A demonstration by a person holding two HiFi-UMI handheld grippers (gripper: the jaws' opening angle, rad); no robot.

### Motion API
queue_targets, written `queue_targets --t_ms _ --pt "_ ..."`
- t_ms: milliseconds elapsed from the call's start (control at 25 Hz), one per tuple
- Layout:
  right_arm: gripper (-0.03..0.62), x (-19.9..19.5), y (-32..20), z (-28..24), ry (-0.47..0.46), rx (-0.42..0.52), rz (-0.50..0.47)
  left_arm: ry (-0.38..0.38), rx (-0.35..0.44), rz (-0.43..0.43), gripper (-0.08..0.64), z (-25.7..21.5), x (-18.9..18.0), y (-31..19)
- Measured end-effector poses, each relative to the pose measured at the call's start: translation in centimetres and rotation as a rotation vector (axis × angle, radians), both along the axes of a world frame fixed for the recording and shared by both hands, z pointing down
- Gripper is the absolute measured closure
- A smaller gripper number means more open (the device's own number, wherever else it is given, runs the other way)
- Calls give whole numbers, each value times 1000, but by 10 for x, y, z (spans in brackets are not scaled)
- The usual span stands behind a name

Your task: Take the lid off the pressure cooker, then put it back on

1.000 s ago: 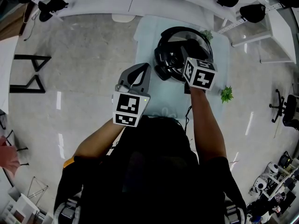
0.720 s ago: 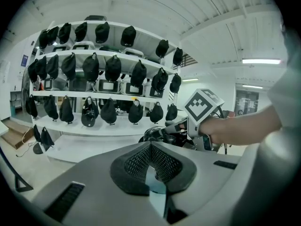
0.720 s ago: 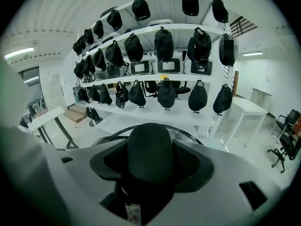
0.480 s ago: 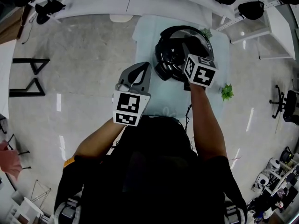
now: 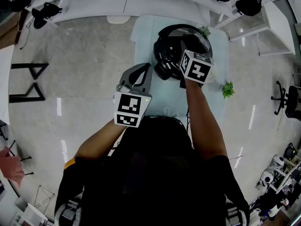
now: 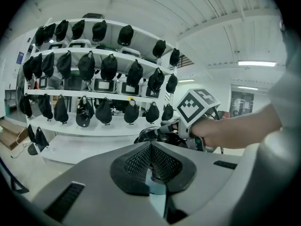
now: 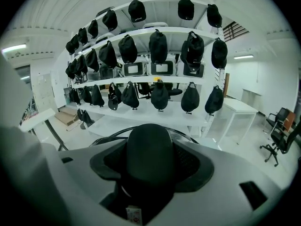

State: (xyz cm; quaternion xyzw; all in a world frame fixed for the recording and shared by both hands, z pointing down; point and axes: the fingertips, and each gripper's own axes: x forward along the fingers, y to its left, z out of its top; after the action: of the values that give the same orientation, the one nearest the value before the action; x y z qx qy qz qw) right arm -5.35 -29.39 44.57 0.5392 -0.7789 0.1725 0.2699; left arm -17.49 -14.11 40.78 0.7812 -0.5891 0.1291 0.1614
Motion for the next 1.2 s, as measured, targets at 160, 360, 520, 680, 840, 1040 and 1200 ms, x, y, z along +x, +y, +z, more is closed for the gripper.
queue_targets --t_ms 160,360,520,680,840,1040,1200 --pt "301 -2 -3 -1 20 5 55 0 -5 6 552 2 0 1" --pt "301 -2 -2 -1 24 23 46 1 -6 7 552 3 -3 1" --pt "301 -5 1 0 15 9 -5 4 -4 10 552 2 -4 0" --pt "302 -6 5 -1 11 6 -86 5 -1 15 552 1 -2 -1" --pt "301 -9 3 0 9 1 -150 3 1 16 552 0 -1 -2" --pt "302 -12 6 0 10 7 -273 3 -2 11 552 1 -3 0" --pt "302 -17 8 1 12 5 -375 1 -3 14 552 2 -2 0"
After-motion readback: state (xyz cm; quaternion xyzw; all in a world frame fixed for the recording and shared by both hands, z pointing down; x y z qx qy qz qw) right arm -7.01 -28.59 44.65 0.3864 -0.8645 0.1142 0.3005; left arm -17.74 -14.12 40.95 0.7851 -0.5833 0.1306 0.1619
